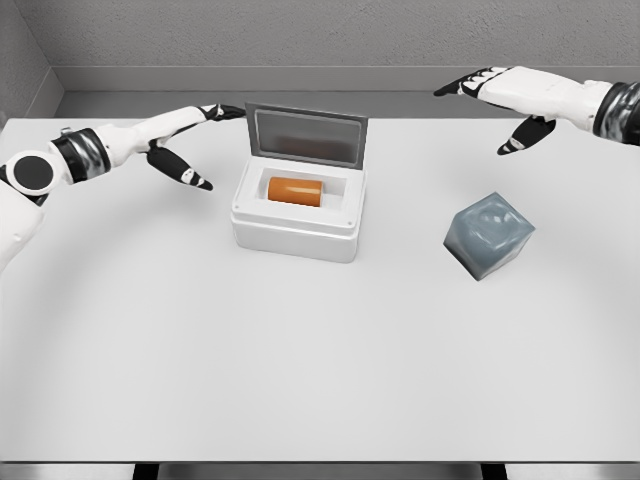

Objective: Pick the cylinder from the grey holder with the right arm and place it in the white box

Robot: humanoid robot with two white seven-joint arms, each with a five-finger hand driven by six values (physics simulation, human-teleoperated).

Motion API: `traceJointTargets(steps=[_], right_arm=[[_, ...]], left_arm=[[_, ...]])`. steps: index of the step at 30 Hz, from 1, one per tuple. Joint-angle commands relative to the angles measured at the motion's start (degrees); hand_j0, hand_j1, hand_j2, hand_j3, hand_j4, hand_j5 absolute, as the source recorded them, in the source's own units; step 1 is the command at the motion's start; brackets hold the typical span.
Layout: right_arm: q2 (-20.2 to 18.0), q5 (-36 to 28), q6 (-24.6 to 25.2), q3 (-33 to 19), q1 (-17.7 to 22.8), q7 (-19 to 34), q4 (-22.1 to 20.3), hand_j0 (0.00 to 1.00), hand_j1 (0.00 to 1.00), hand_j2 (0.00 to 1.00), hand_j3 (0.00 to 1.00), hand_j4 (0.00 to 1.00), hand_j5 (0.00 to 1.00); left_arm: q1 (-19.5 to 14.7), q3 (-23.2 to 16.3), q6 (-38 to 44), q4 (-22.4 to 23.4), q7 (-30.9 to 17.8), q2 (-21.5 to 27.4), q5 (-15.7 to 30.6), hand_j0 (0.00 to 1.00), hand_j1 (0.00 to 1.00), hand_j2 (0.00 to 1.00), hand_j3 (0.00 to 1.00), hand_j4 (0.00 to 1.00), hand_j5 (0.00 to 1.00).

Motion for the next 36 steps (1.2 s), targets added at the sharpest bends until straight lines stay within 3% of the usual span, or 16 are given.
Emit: traceJointTargets(steps=[1,4,9,17,29,36], right_arm=[[-0.09,-0.35,0.17,-0.07,0.00,-0.03,-0.02,1.00,1.00,1.00,1.00,1.00,1.00],[-0.18,-0.35,0.17,0.02,-0.17,-0.03,-0.02,1.00,1.00,1.00,1.00,1.00,1.00],[-0.18,-0.35,0.17,0.11,-0.26,-0.03,-0.02,1.00,1.00,1.00,1.00,1.00,1.00],[-0.09,-0.35,0.17,0.11,-0.18,-0.03,-0.02,1.00,1.00,1.00,1.00,1.00,1.00],[-0.09,-0.35,0.17,0.72,-0.70,-0.03,-0.10,1.00,1.00,1.00,1.00,1.00,1.00],[-0.18,-0.35,0.17,0.72,-0.70,-0.03,-0.28,1.00,1.00,1.00,1.00,1.00,1.00]], left_arm=[[0.00,0.15,0.11,-0.21,0.03,0.18,0.48,1.00,1.00,1.00,1.00,1.00,1.00],[-0.53,0.15,0.11,-0.39,-0.06,0.09,0.31,1.00,1.00,1.00,1.00,1.00,1.00],[-0.70,0.15,0.11,-5.22,-0.24,0.18,-0.04,1.00,1.00,1.00,1.00,1.00,1.00],[-0.09,0.15,0.11,-8.47,-0.24,2.11,-0.13,1.00,1.00,1.00,1.00,1.00,1.00],[-0.70,0.33,0.11,-8.65,-0.06,6.42,0.31,1.00,1.00,1.00,1.00,1.00,1.00],[1.67,0.24,0.11,-8.39,-0.06,7.30,0.04,1.00,1.00,1.00,1.00,1.00,1.00]])
